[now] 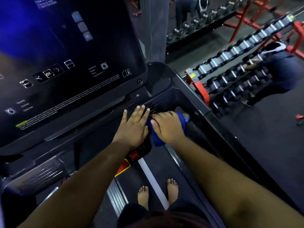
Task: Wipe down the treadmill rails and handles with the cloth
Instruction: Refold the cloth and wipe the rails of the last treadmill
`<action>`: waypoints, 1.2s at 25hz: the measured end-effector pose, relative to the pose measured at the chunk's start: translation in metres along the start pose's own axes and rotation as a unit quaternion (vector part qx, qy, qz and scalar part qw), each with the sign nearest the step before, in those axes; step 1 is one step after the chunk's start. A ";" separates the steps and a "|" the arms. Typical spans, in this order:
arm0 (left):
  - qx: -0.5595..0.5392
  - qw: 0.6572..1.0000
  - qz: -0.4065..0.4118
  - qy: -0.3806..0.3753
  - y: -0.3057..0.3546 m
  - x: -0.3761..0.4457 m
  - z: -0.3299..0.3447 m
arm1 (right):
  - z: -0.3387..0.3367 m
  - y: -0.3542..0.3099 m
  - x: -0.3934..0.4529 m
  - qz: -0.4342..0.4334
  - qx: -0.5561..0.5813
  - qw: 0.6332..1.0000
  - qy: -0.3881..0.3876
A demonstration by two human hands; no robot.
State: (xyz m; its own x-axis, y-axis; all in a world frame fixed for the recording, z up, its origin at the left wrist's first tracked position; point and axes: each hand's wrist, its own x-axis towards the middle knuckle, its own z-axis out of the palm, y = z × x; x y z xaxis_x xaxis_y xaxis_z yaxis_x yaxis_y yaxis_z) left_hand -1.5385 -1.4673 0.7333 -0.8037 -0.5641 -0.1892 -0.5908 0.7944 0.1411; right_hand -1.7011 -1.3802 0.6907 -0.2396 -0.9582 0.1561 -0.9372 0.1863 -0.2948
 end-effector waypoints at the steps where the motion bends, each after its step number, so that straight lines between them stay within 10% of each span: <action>1: 0.006 1.000 -0.003 0.005 0.001 -0.001 0.001 | 0.010 -0.003 -0.023 0.021 -0.011 0.999 0.040; 8: 0.006 1.000 -0.005 -0.019 0.002 0.003 -0.004 | -0.021 0.032 0.029 -0.016 -0.024 0.997 -0.078; 12: 0.002 1.000 -0.006 -0.029 0.002 0.003 -0.005 | 0.002 0.016 -0.021 0.060 -0.017 0.997 0.040; 17: 0.007 1.000 -0.007 -0.025 0.000 0.003 -0.003 | -0.033 0.044 0.041 0.005 -0.016 0.983 -0.181; 22: 0.004 1.000 -0.008 -0.030 0.002 0.003 -0.004 | 0.007 0.031 -0.031 0.089 -0.006 0.995 0.033; 30: -0.015 1.000 -0.003 -0.024 -0.003 0.008 0.002 | 0.013 -0.018 -0.016 0.233 0.091 0.963 0.096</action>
State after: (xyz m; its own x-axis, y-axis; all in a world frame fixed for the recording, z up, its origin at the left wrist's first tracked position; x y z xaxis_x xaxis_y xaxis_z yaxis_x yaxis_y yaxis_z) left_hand -1.5425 -1.4740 0.7297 -0.7965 -0.5569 -0.2356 -0.5979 0.7834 0.1695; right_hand -1.6770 -1.3706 0.6816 -0.6827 -0.7186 0.1323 -0.6602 0.5290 -0.5331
